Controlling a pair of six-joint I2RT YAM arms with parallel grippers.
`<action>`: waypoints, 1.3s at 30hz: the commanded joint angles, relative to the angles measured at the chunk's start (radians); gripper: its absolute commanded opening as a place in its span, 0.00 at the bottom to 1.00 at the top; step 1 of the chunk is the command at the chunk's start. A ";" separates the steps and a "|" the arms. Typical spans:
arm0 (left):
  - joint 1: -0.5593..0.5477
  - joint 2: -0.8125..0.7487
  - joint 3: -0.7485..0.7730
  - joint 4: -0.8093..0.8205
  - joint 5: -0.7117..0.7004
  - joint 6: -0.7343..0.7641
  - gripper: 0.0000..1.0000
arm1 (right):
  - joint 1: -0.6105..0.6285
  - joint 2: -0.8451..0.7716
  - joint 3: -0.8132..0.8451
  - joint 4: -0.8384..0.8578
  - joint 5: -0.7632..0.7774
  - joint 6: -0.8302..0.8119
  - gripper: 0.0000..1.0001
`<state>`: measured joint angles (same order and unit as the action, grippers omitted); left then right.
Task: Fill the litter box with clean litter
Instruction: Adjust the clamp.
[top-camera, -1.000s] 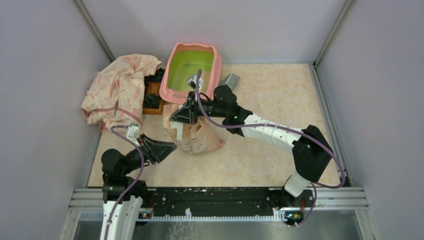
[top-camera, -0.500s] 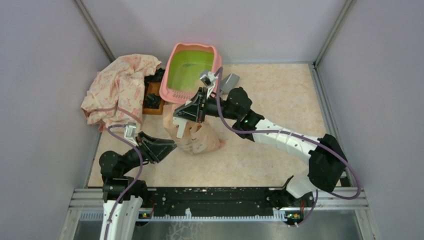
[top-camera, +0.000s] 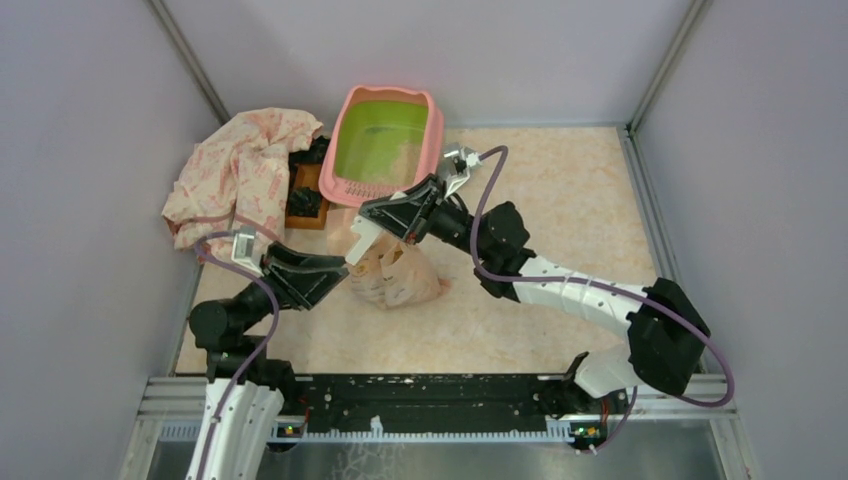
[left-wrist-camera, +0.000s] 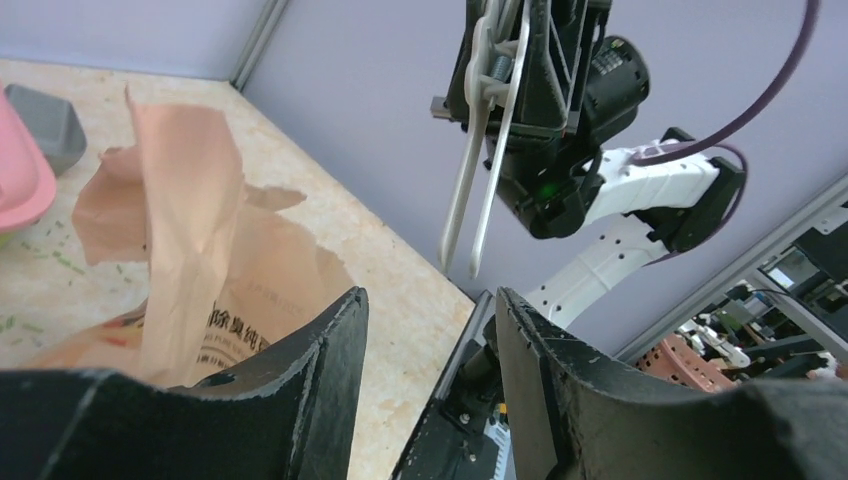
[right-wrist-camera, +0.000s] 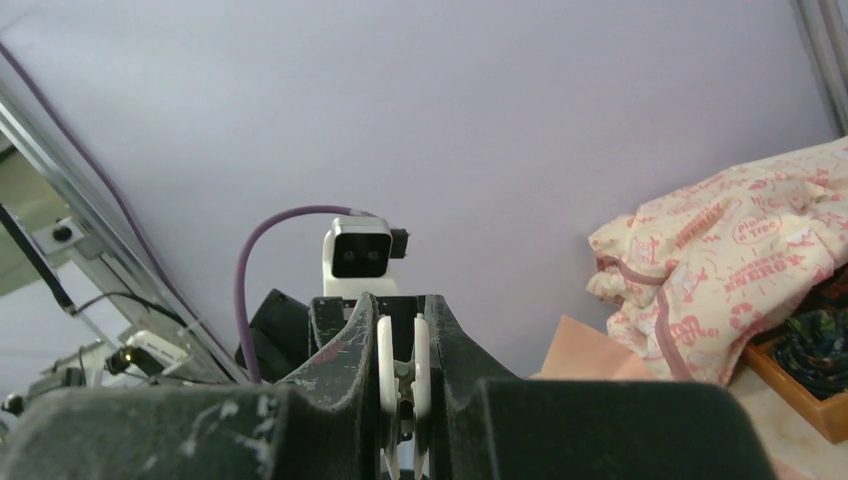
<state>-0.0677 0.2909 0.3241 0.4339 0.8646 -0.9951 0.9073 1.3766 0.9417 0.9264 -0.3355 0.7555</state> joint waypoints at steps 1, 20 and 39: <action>-0.004 0.058 0.044 0.252 -0.008 -0.100 0.56 | 0.039 0.001 0.002 0.207 0.123 0.060 0.00; -0.026 0.168 0.061 0.436 -0.059 -0.170 0.36 | 0.112 0.082 0.034 0.292 0.191 0.053 0.00; -0.144 0.284 0.208 0.306 -0.041 -0.031 0.04 | 0.117 0.015 -0.001 0.193 0.149 0.022 0.04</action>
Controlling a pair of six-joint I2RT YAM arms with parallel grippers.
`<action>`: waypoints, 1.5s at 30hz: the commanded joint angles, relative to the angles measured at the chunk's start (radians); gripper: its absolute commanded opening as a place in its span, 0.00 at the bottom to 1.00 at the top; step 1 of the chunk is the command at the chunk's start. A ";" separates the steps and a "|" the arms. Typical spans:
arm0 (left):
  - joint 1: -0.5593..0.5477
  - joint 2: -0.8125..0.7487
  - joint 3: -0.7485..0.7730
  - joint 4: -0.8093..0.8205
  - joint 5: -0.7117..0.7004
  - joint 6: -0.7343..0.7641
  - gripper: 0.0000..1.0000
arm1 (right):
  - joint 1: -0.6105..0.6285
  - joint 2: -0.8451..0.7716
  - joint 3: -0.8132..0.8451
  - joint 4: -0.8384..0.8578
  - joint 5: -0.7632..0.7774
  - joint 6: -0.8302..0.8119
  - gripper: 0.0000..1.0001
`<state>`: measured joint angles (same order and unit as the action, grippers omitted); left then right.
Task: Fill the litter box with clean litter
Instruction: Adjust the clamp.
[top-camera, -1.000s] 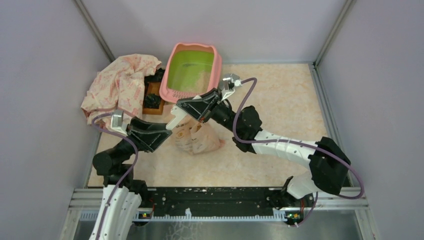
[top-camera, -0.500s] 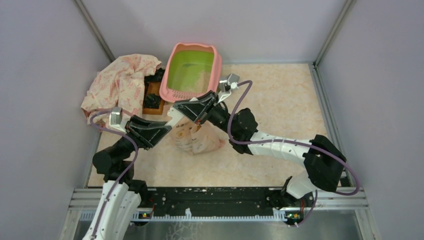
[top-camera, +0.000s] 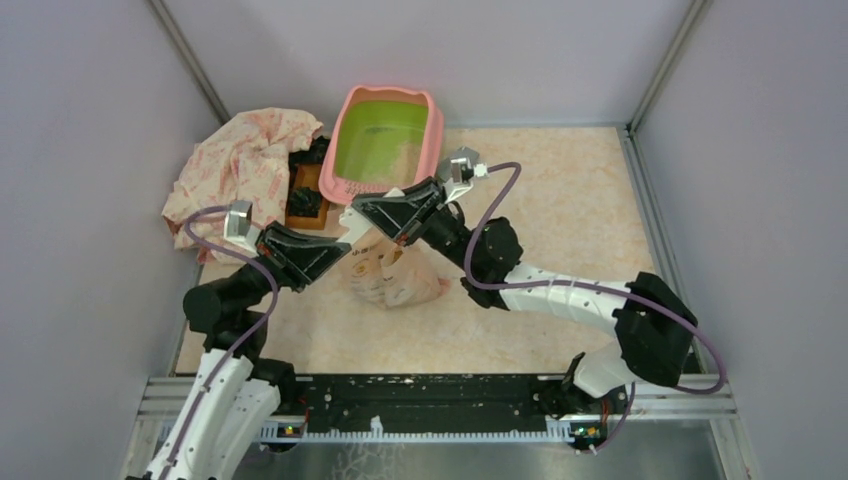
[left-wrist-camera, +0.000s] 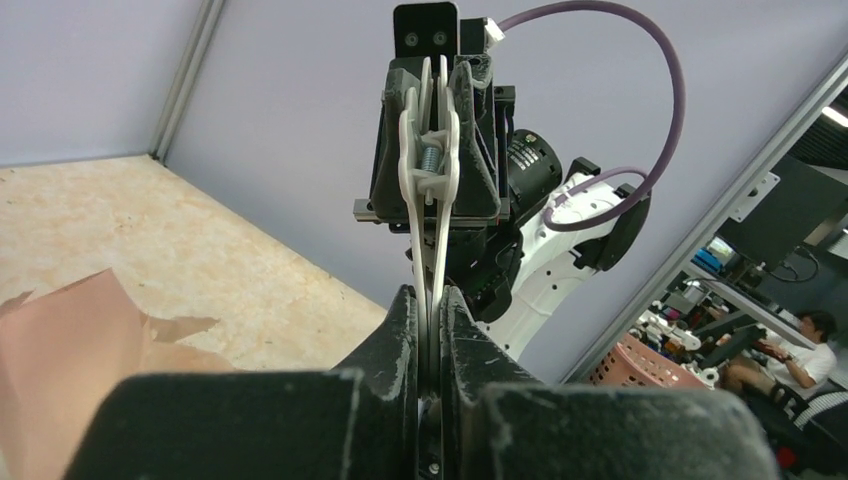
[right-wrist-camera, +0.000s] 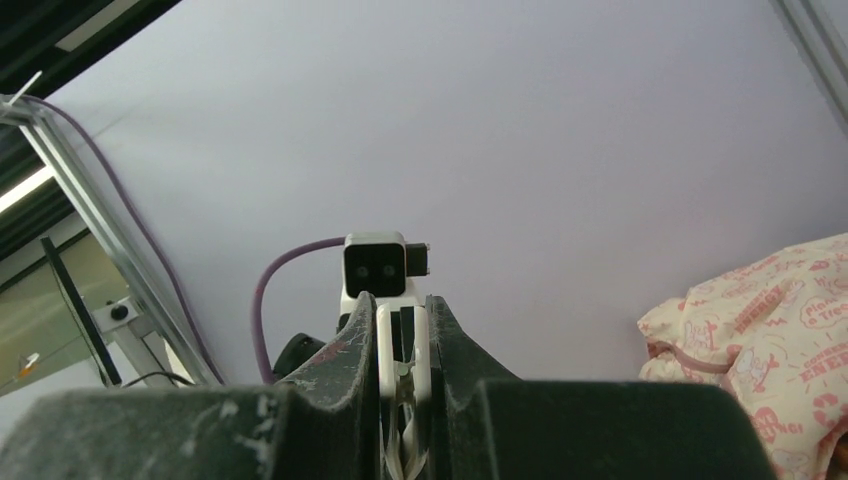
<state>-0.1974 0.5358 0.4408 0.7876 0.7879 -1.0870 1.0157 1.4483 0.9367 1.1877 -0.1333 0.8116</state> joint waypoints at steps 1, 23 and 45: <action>-0.015 0.054 0.114 -0.067 0.055 0.064 0.05 | 0.003 -0.075 0.001 -0.108 -0.072 -0.042 0.18; -0.092 0.467 0.742 -1.193 0.272 0.669 0.19 | -0.319 -0.507 0.415 -1.936 -0.210 -0.805 0.90; -0.649 0.454 0.846 -1.598 0.084 0.870 0.22 | -0.316 -0.603 0.272 -2.003 -0.661 -0.668 0.70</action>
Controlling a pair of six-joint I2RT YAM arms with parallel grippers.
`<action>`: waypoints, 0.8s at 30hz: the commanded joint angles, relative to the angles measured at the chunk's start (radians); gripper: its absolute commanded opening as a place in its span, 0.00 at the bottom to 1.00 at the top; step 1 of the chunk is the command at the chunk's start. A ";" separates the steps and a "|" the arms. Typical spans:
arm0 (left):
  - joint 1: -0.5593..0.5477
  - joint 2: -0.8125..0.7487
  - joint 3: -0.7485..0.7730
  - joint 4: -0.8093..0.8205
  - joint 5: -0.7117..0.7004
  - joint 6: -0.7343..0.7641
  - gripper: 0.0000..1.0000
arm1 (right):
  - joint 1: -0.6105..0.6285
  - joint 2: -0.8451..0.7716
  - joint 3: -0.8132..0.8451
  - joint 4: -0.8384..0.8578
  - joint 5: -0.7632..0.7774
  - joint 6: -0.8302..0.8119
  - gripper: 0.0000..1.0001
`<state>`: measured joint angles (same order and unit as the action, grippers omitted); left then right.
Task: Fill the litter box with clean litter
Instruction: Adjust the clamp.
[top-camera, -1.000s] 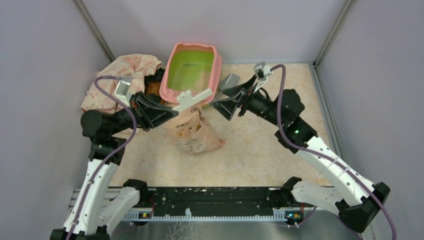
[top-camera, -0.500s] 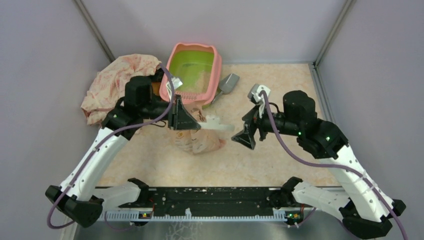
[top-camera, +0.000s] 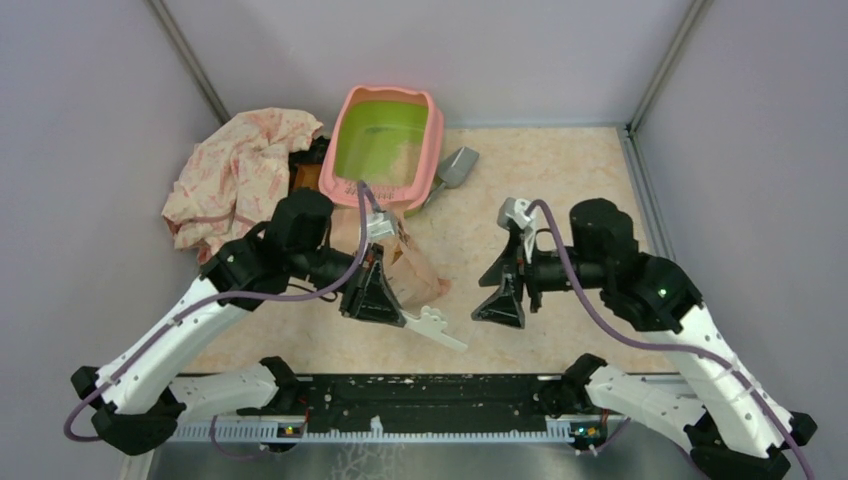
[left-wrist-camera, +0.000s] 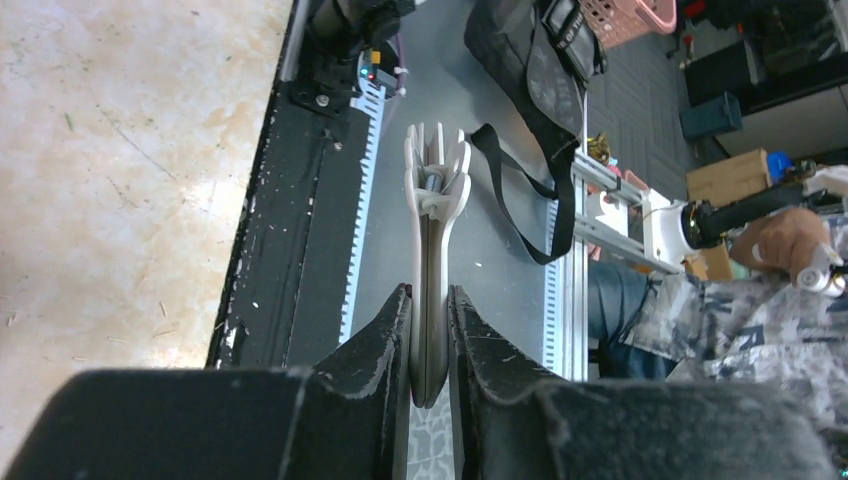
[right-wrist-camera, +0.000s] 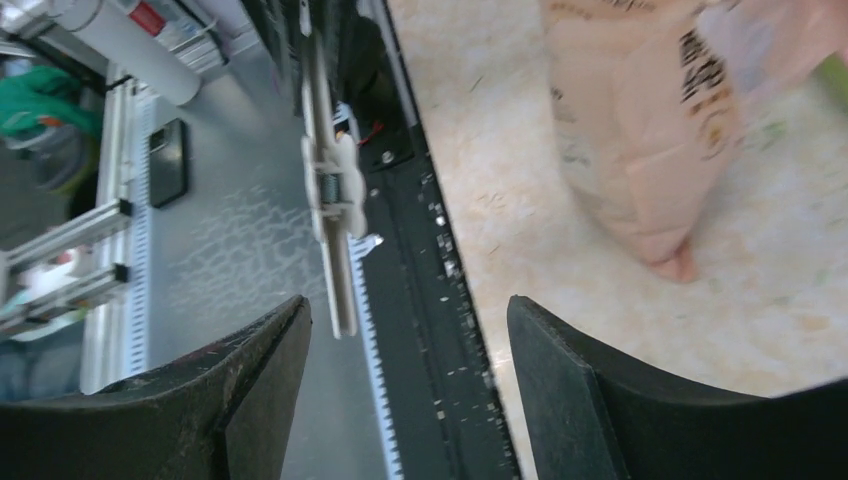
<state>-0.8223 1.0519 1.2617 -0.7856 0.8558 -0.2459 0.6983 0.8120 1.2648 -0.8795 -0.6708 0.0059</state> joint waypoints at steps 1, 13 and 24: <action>-0.027 -0.069 0.019 -0.025 0.020 0.033 0.22 | 0.001 0.033 -0.073 0.085 -0.125 0.174 0.69; -0.057 -0.072 -0.074 0.011 0.104 0.068 0.21 | 0.001 0.075 -0.043 0.252 -0.245 0.399 0.66; -0.058 -0.058 -0.053 0.011 0.148 0.087 0.21 | 0.137 0.135 -0.050 0.188 -0.193 0.353 0.64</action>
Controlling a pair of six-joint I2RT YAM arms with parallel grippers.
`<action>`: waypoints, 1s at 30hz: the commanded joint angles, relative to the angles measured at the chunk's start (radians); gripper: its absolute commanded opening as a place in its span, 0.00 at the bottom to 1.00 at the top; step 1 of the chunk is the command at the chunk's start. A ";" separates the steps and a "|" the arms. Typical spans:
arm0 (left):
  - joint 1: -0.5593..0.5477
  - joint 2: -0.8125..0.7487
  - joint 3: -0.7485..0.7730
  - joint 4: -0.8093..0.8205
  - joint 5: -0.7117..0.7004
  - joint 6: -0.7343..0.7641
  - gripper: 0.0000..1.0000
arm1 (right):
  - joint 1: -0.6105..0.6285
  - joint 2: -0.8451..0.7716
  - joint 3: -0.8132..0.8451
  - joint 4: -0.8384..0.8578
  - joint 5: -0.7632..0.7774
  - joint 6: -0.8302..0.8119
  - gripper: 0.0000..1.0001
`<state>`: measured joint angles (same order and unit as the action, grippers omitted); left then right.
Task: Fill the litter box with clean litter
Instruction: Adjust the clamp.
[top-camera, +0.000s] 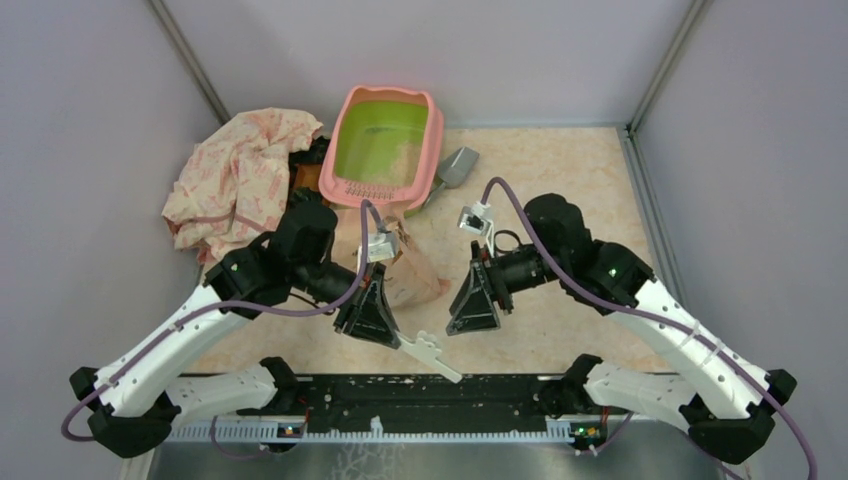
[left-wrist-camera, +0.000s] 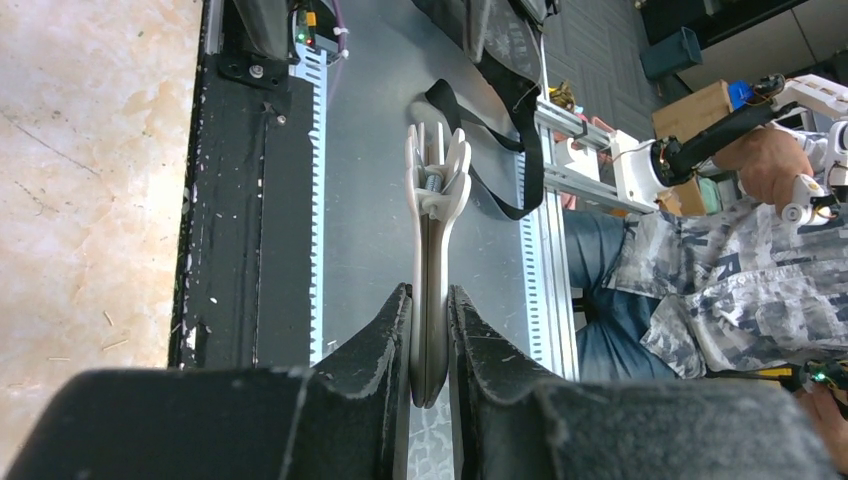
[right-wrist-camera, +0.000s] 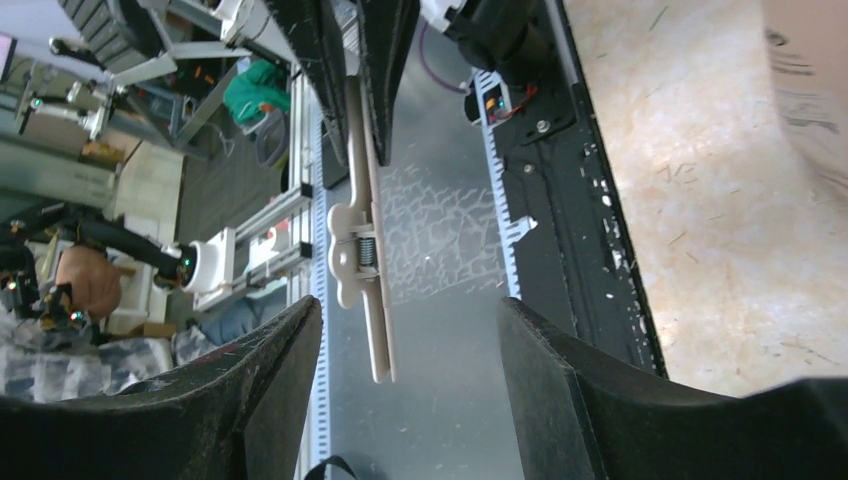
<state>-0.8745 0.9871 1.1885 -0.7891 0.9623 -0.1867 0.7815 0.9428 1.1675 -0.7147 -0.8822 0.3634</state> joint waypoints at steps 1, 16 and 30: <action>-0.006 0.009 0.020 0.014 0.041 0.030 0.21 | 0.063 0.013 0.051 0.021 0.022 -0.006 0.64; -0.006 0.033 0.034 0.021 0.032 0.044 0.21 | 0.181 0.066 0.064 0.032 0.057 -0.010 0.63; -0.006 0.044 0.034 0.031 0.031 0.044 0.21 | 0.227 0.079 0.071 0.060 0.058 0.002 0.53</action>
<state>-0.8745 1.0279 1.1931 -0.7856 0.9768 -0.1608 0.9882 1.0145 1.1736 -0.7170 -0.8276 0.3637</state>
